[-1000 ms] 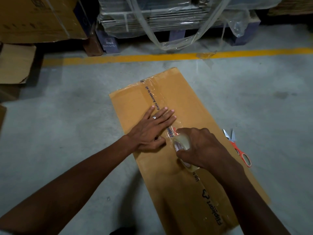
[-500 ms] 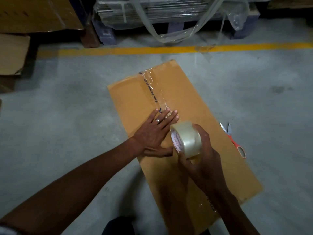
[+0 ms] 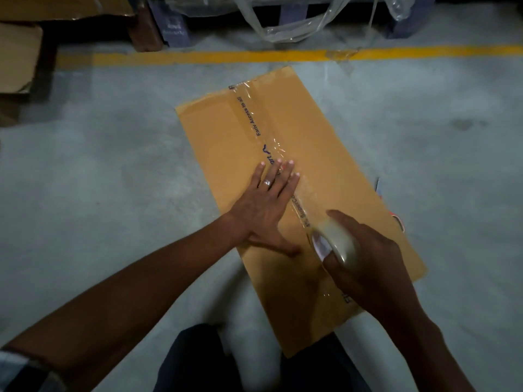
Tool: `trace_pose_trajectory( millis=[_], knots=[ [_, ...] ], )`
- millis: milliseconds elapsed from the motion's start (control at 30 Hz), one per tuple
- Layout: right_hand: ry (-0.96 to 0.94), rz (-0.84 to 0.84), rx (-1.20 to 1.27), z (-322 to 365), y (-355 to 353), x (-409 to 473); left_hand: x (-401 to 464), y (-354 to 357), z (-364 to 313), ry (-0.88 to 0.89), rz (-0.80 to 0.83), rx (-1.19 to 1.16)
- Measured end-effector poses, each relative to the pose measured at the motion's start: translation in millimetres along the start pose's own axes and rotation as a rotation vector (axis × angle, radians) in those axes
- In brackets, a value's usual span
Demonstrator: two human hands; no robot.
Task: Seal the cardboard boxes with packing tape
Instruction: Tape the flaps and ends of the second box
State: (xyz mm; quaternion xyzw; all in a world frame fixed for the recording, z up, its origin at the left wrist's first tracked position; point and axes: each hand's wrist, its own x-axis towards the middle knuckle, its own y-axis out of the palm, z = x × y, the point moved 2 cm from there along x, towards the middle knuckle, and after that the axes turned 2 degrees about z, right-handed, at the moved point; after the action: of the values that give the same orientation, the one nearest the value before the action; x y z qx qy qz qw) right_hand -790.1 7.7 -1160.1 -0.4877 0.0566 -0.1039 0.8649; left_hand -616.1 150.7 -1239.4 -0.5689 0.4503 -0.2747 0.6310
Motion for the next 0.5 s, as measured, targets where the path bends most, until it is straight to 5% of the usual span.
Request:
trace_pose_trajectory(
  millis=[67,200,367,500],
  knots=[
    [0.016,-0.053,0.009,-0.7,-0.8,-3.1,-15.9,13.8,-34.5,-0.006,-0.012,0.007],
    [0.082,0.024,0.072,-1.9,0.3,-5.0,-30.2,37.7,-84.6,-0.153,-0.281,0.04],
    [0.138,-0.03,0.197,-2.4,1.3,-7.4,-37.2,21.4,-89.7,-0.214,0.054,-0.113],
    [0.181,-0.07,0.282,-5.3,10.8,-18.7,-46.2,21.9,-101.8,-0.249,0.042,-0.146]
  ],
)
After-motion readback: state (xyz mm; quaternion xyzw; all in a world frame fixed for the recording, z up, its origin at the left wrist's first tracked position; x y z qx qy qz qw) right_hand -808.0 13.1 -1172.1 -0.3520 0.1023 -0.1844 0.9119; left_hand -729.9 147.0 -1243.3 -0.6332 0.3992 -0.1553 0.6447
